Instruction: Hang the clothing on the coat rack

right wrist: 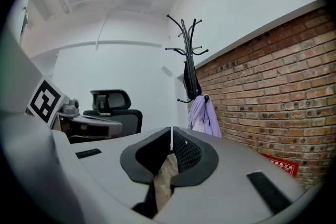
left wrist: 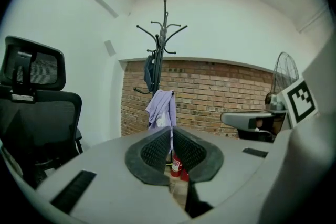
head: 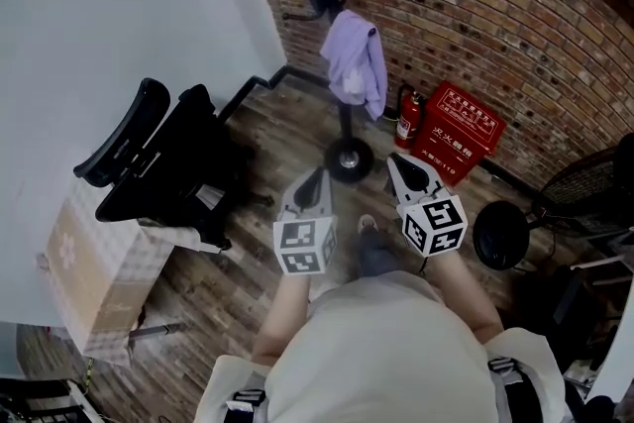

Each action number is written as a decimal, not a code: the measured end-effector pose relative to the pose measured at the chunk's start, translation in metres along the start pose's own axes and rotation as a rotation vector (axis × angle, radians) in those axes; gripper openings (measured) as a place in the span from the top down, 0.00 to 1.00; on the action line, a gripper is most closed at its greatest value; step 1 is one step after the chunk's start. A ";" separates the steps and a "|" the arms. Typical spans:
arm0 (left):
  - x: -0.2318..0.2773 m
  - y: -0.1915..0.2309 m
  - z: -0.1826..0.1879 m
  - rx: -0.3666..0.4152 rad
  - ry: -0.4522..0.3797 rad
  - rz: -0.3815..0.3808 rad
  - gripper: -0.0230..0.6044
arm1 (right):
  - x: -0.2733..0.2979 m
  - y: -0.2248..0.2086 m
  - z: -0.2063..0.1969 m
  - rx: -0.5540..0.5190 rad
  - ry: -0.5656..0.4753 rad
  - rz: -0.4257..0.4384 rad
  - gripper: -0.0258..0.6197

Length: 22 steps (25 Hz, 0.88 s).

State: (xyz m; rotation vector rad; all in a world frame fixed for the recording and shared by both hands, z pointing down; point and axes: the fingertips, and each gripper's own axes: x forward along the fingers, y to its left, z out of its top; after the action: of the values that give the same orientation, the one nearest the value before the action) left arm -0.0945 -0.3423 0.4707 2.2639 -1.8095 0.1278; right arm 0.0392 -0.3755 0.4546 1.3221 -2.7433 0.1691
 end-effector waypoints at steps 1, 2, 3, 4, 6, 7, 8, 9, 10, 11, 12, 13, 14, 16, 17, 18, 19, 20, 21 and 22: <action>-0.008 -0.002 0.001 -0.001 -0.012 -0.005 0.94 | -0.006 0.002 0.002 -0.001 -0.009 -0.005 0.95; -0.016 -0.003 0.001 -0.002 -0.019 -0.009 0.94 | -0.011 0.004 0.004 -0.001 -0.018 -0.011 0.95; -0.022 -0.005 0.002 -0.003 -0.024 -0.014 0.94 | -0.017 0.006 0.005 0.000 -0.026 -0.017 0.95; -0.029 -0.007 0.002 -0.003 -0.028 -0.016 0.94 | -0.023 0.008 0.006 0.001 -0.034 -0.022 0.95; -0.039 -0.009 0.000 0.007 -0.029 -0.013 0.95 | -0.033 0.011 0.008 0.002 -0.046 -0.032 0.95; -0.043 -0.009 -0.001 0.011 -0.028 -0.009 0.95 | -0.037 0.013 0.008 0.002 -0.050 -0.035 0.95; -0.047 -0.009 -0.002 0.012 -0.027 -0.006 0.95 | -0.040 0.015 0.008 0.002 -0.052 -0.036 0.95; -0.051 -0.009 -0.002 0.010 -0.028 -0.004 0.95 | -0.043 0.018 0.008 -0.001 -0.053 -0.034 0.95; -0.054 -0.008 -0.002 0.007 -0.029 -0.002 0.95 | -0.044 0.020 0.008 -0.004 -0.054 -0.032 0.95; -0.056 -0.008 -0.003 0.004 -0.028 -0.001 0.95 | -0.046 0.023 0.008 -0.009 -0.053 -0.029 0.95; -0.058 -0.007 -0.003 0.001 -0.029 0.001 0.95 | -0.047 0.025 0.008 -0.012 -0.052 -0.029 0.95; -0.060 -0.007 -0.002 -0.002 -0.030 0.002 0.95 | -0.047 0.027 0.008 -0.014 -0.050 -0.031 0.96; -0.061 -0.007 -0.001 -0.003 -0.031 0.004 0.95 | -0.048 0.028 0.008 -0.015 -0.047 -0.036 0.96; -0.062 -0.008 -0.001 0.006 -0.029 0.007 0.95 | -0.050 0.028 0.008 -0.016 -0.044 -0.045 0.96; -0.061 -0.008 -0.001 0.013 -0.027 0.009 0.96 | -0.050 0.029 0.009 -0.019 -0.045 -0.046 0.96; -0.061 -0.008 -0.002 0.018 -0.024 0.010 0.96 | -0.051 0.029 0.011 -0.023 -0.046 -0.044 0.96; -0.061 -0.008 -0.003 0.017 -0.021 0.010 0.96 | -0.051 0.029 0.012 -0.027 -0.048 -0.040 0.96; -0.060 -0.008 -0.004 0.012 -0.017 0.009 0.96 | -0.051 0.030 0.014 -0.031 -0.051 -0.035 0.96; -0.059 -0.008 -0.005 0.006 -0.011 0.007 0.96 | -0.051 0.030 0.015 -0.032 -0.054 -0.030 0.96; -0.058 -0.008 -0.007 0.001 -0.007 0.005 0.96 | -0.050 0.030 0.016 -0.031 -0.056 -0.026 0.96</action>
State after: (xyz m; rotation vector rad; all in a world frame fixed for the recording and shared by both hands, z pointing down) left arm -0.1000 -0.2836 0.4638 2.2636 -1.8192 0.1215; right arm 0.0461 -0.3199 0.4305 1.3743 -2.7608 0.0883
